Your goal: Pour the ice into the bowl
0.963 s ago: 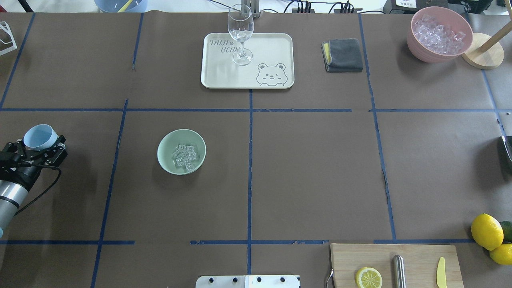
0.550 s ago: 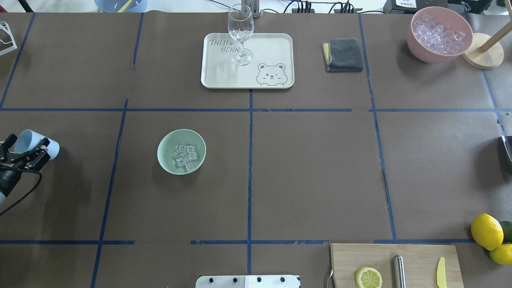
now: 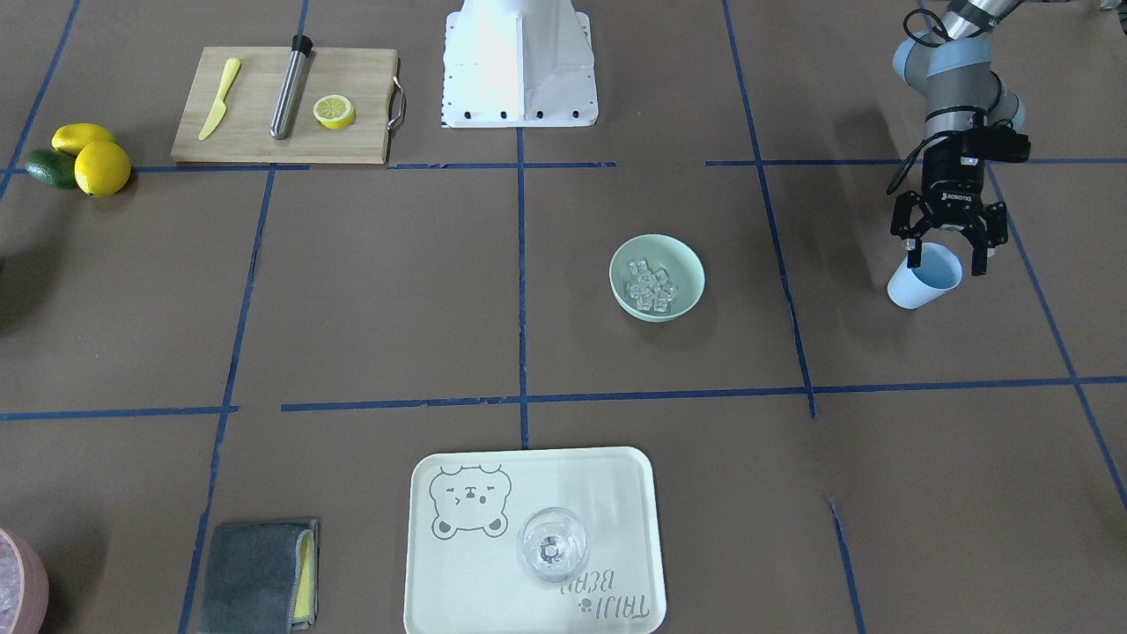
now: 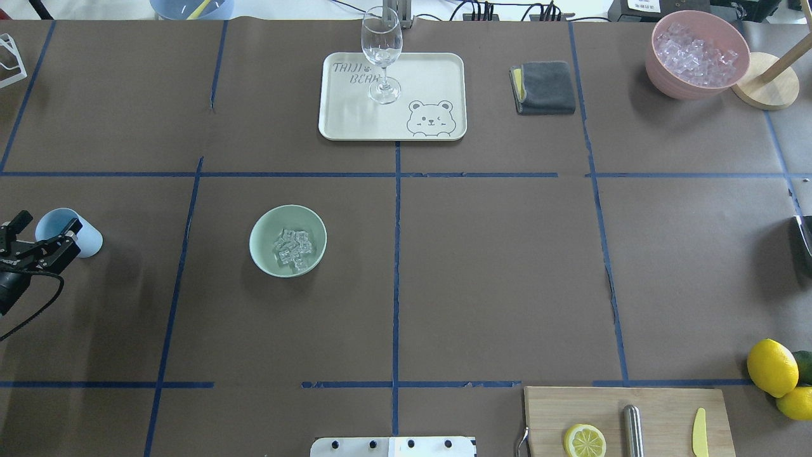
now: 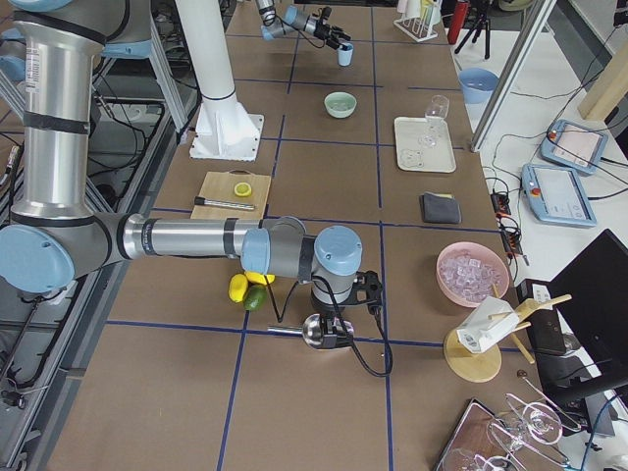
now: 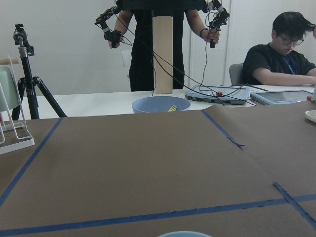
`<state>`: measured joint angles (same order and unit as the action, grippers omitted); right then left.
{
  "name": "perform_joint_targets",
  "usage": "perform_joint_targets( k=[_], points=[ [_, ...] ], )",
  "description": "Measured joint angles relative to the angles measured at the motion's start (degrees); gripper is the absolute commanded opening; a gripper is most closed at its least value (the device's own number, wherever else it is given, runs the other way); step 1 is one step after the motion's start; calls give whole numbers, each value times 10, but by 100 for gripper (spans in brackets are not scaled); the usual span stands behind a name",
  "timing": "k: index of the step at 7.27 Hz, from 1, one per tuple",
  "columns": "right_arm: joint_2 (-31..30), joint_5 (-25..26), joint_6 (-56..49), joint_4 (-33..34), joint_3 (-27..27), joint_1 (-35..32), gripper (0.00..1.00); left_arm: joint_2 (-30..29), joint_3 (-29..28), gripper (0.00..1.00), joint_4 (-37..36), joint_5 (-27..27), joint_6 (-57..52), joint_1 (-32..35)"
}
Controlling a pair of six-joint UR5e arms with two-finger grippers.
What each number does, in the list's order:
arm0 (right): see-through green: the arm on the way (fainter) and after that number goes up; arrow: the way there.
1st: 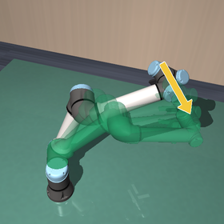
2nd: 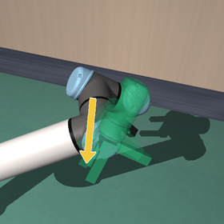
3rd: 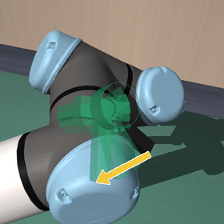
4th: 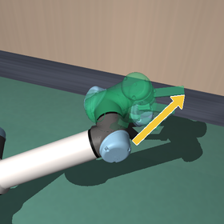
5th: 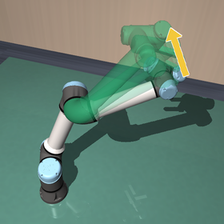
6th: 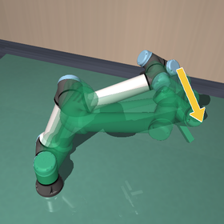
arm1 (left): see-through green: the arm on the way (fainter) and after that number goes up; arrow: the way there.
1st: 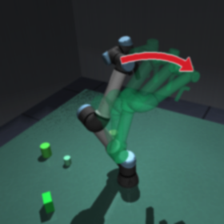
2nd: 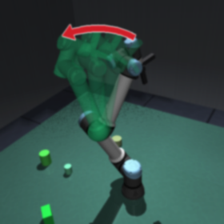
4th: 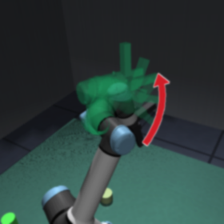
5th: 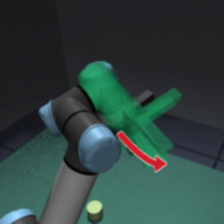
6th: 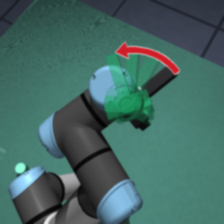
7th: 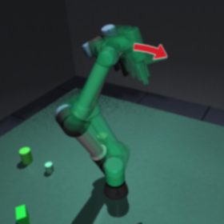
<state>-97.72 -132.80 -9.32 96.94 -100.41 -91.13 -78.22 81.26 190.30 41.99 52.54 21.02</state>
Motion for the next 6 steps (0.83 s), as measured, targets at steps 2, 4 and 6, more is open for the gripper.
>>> perform_joint_targets(
  k=[2, 4, 6],
  points=[
    [0, 0, 0, 0, 0, 0, 100, 7, 34, 99, -1, 41, -37, 6],
    [1, 0, 0, 0, -1, -1, 100, 24, 67, 99, -7, 134, -101, 62],
    [1, 0, 3, 0, -7, 0, 100, 33, 90, 99, -50, 299, -202, 189]
  ],
)
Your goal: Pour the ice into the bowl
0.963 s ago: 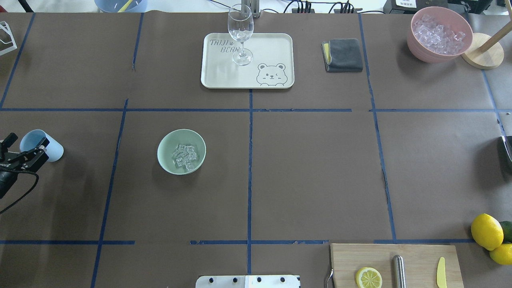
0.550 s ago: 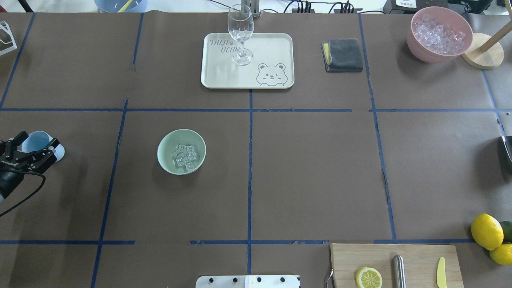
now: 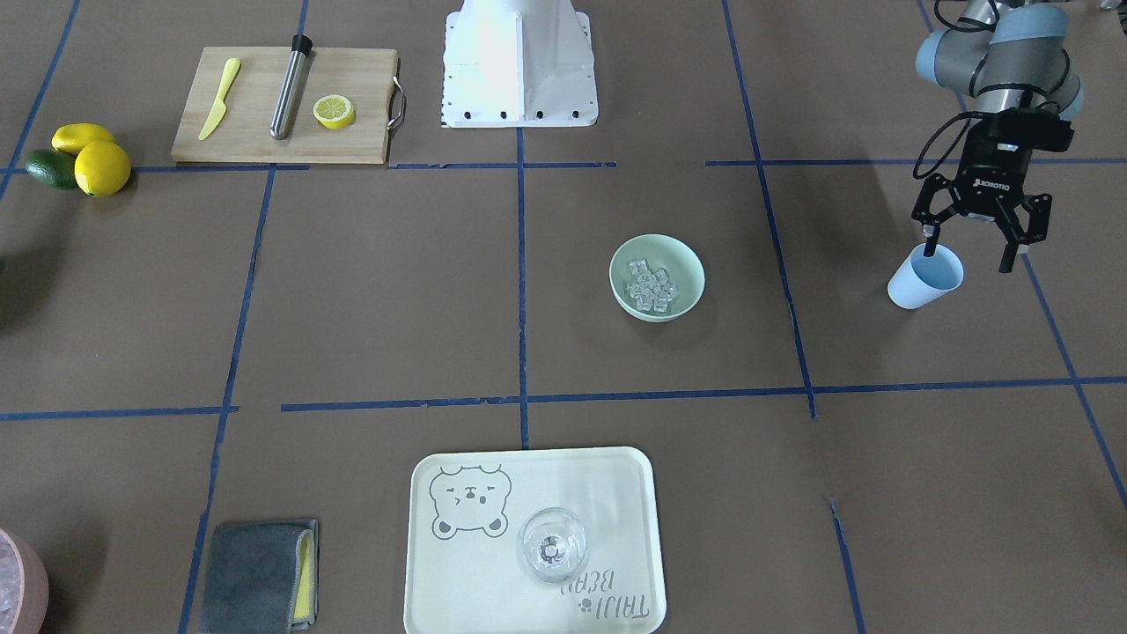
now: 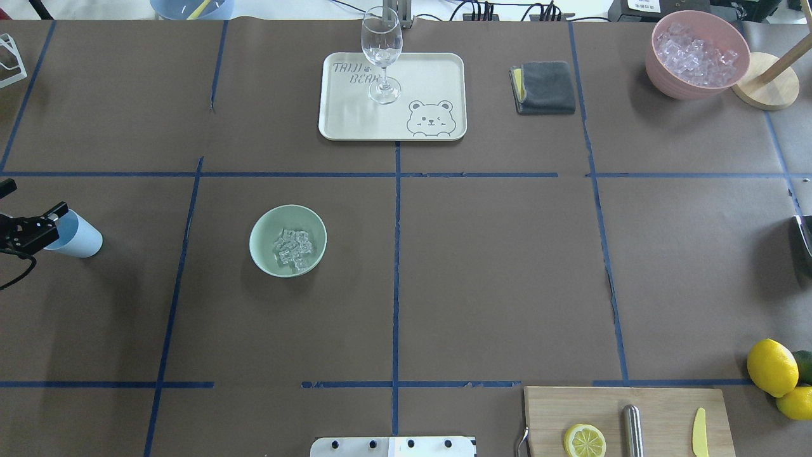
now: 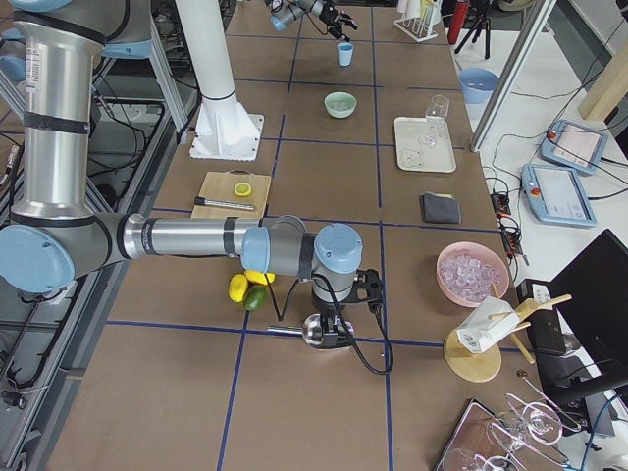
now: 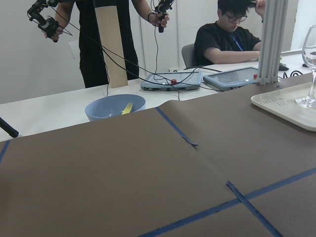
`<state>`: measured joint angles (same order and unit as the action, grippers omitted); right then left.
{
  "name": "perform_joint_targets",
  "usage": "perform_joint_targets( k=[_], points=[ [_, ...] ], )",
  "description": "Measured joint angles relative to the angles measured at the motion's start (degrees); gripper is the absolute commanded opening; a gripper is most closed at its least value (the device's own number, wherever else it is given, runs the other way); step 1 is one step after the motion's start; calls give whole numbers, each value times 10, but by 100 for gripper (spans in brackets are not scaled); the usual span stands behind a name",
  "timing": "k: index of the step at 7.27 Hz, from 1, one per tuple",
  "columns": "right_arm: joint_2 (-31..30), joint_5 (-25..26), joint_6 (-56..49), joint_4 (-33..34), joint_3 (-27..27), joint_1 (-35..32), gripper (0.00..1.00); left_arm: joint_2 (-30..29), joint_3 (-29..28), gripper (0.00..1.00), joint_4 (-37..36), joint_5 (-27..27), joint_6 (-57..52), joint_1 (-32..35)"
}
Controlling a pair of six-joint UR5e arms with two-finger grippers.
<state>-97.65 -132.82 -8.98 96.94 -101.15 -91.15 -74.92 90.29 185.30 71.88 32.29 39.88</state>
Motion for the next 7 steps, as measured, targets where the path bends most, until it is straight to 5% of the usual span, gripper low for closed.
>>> perform_joint_targets(
  k=[3, 7],
  points=[
    [0, -1, 5, 0, -39, 0, 100, -3, 65, 100, -178, 252, -174, 232],
    [11, -25, 15, 0, -88, 0, 100, -66, 76, 100, -522, 465, -298, 464]
  ],
)
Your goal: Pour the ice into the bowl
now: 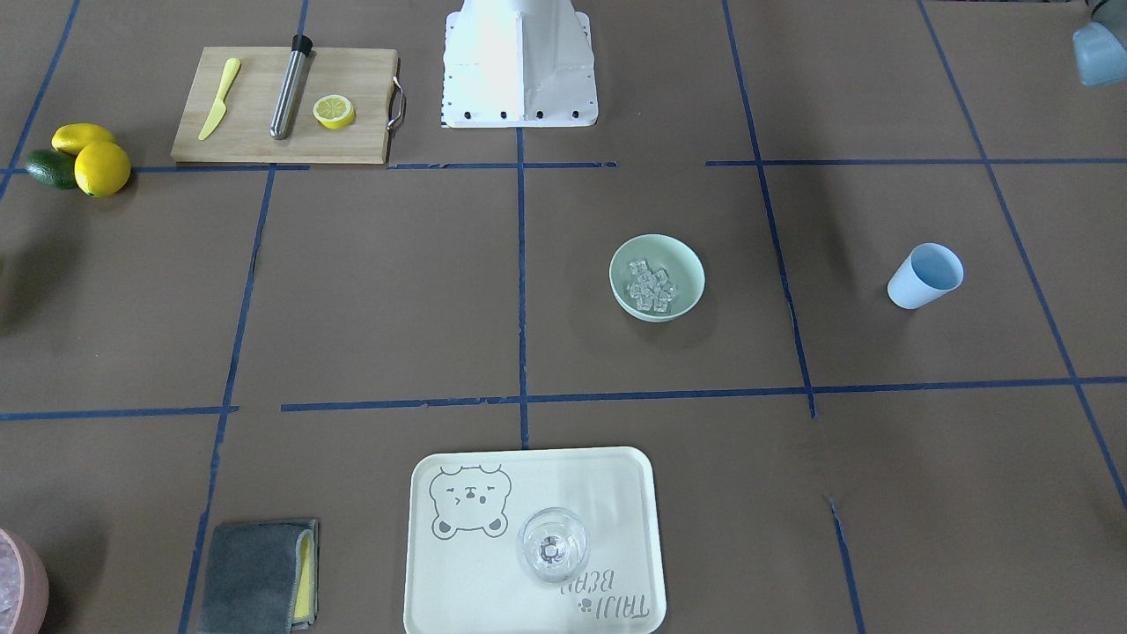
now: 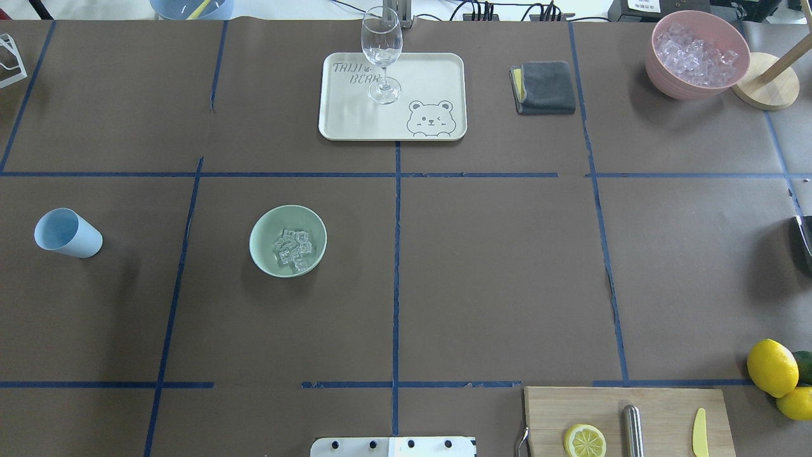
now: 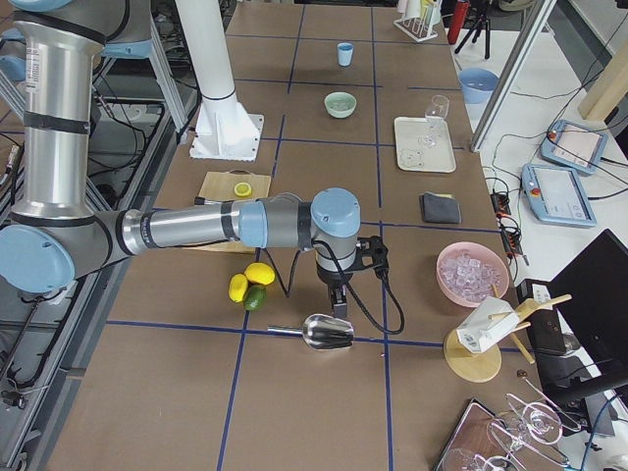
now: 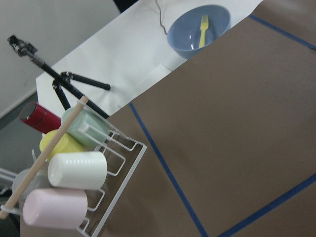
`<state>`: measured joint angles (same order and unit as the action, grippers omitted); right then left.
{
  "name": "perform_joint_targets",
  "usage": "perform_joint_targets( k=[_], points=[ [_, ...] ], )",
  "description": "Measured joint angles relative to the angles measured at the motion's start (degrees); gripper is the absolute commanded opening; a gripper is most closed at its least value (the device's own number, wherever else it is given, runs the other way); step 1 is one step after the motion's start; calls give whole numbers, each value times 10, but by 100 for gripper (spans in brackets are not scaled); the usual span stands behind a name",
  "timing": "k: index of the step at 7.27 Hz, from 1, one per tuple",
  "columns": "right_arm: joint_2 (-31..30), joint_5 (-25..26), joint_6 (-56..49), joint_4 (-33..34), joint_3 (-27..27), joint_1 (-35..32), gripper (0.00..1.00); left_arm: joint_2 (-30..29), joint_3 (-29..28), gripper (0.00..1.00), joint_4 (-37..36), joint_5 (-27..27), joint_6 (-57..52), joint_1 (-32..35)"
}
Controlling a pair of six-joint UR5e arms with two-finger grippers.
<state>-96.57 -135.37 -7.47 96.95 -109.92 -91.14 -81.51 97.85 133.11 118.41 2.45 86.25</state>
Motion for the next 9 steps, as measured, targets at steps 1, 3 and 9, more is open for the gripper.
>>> perform_joint_targets(
  k=[1, 3, 9],
  points=[
    [3, -7, 2, 0, -10, 0, 100, -8, 0, 100, -86, 26, -3, 16],
    [9, -24, 2, -1, -35, 1, 100, -47, 0, 100, -277, 97, -5, 45],
    [179, -69, 226, -56, -58, 161, 100, -49, 31, 100, -455, 143, 0, 63]
  ],
)
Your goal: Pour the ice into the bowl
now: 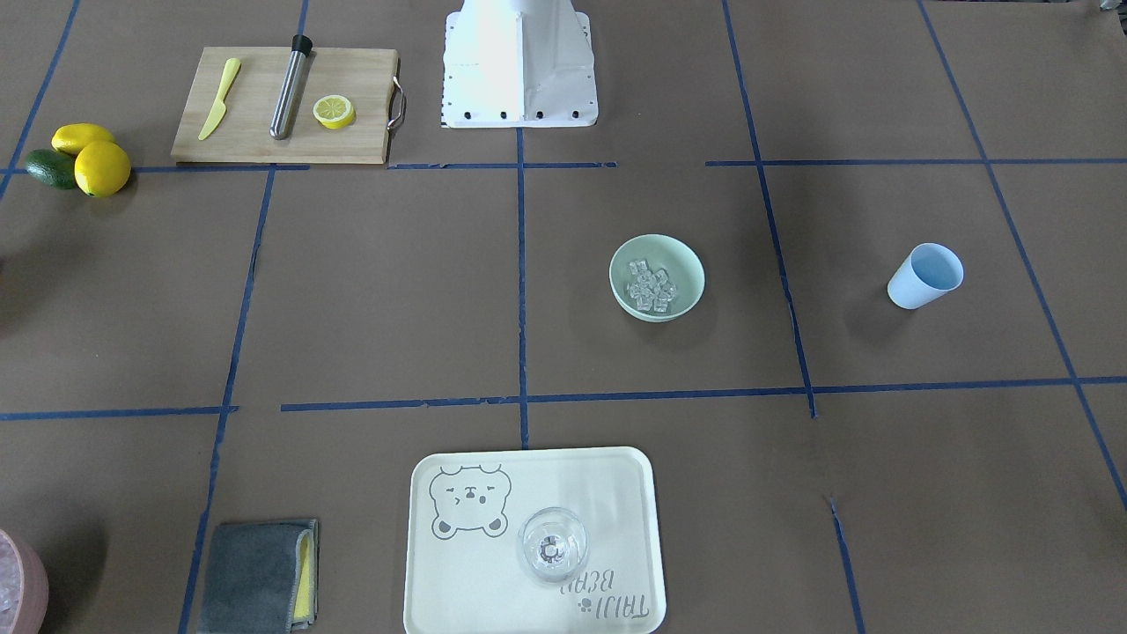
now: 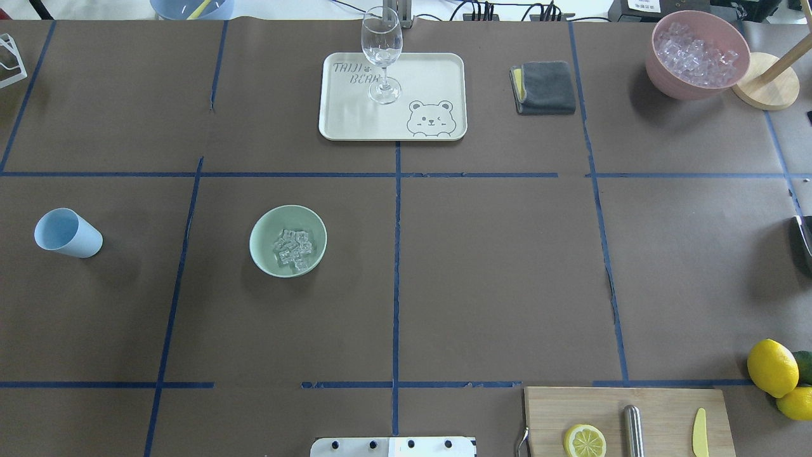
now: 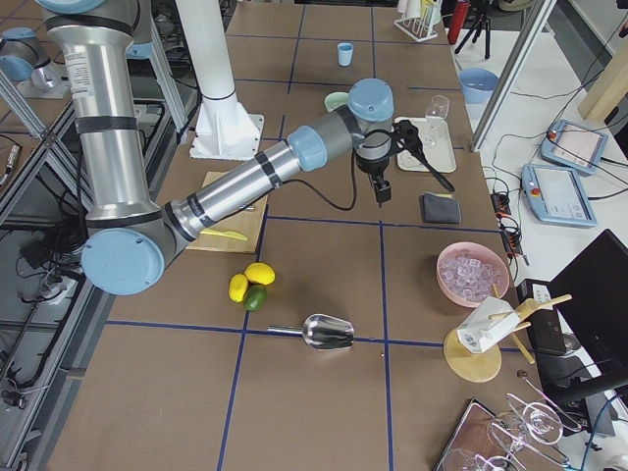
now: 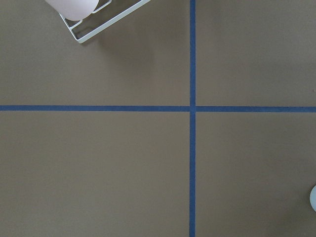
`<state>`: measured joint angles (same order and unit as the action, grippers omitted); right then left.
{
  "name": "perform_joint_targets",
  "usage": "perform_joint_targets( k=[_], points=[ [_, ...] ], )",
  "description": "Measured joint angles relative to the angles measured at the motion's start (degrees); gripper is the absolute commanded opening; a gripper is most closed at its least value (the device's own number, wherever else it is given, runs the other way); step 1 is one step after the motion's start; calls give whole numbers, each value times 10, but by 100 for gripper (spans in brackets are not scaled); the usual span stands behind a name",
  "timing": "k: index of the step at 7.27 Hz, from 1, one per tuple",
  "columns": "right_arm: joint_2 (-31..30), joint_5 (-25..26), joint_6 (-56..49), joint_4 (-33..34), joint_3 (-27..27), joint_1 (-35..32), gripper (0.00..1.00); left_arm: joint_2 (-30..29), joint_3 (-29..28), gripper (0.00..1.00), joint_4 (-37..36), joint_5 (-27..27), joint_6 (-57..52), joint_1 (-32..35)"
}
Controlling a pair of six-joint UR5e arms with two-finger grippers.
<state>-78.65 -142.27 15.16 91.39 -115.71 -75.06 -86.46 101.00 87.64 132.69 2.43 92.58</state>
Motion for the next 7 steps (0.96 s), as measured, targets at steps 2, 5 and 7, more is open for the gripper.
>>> perform_joint_targets(
  k=[2, 5, 7],
  points=[
    [90, 30, 128, -7, 1, 106, 100, 3, 8, 100, 3, 1, -6, -1],
    [220, 192, 324, -6, 40, 281, 100, 3, 15, 100, 7, 8, -52, -3],
    [308, 272, 411, -6, 122, 360, 99, 3, 16, 100, 5, 26, -58, -3]
  ],
)
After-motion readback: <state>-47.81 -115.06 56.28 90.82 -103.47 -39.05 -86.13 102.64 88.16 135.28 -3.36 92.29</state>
